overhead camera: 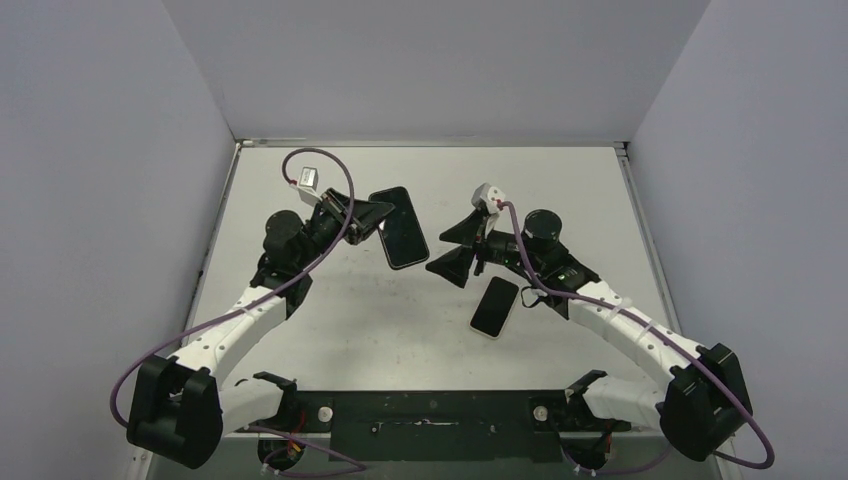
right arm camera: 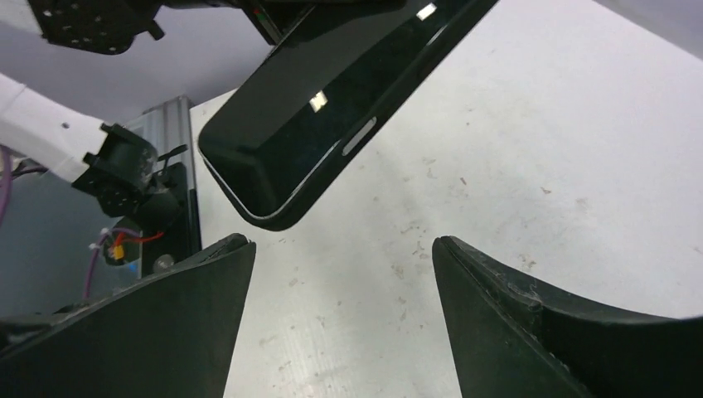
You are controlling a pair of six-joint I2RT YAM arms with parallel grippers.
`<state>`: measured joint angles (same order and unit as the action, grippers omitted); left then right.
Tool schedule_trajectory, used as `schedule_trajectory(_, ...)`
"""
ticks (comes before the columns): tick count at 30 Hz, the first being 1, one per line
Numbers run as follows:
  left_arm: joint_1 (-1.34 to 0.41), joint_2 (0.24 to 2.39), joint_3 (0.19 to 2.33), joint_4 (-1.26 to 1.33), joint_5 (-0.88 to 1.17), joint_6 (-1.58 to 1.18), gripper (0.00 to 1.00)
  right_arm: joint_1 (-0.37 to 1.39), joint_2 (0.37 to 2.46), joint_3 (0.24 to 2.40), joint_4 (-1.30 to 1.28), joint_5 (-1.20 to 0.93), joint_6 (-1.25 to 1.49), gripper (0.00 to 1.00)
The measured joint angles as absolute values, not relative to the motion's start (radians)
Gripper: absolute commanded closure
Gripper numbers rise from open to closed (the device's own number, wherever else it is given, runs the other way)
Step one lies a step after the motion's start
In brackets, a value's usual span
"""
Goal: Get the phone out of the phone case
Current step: Remove the phone case from the phone.
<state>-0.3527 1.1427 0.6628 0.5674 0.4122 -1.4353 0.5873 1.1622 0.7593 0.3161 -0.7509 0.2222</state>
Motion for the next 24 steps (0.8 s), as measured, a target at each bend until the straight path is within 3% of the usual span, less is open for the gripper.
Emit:
schedule_trajectory(14,-0.324,1.196,0.817,0.490,0.735,-1.170,1.00,0.575,1.210,0.884,0.198,-1.044,0.259,0.18)
schedule_trajectory(24,-0.324,1.226,0.826,0.570,0.828,-1.174,1.00,0.587,1.272,0.910,0.220,-1.106,0.308,0.26)
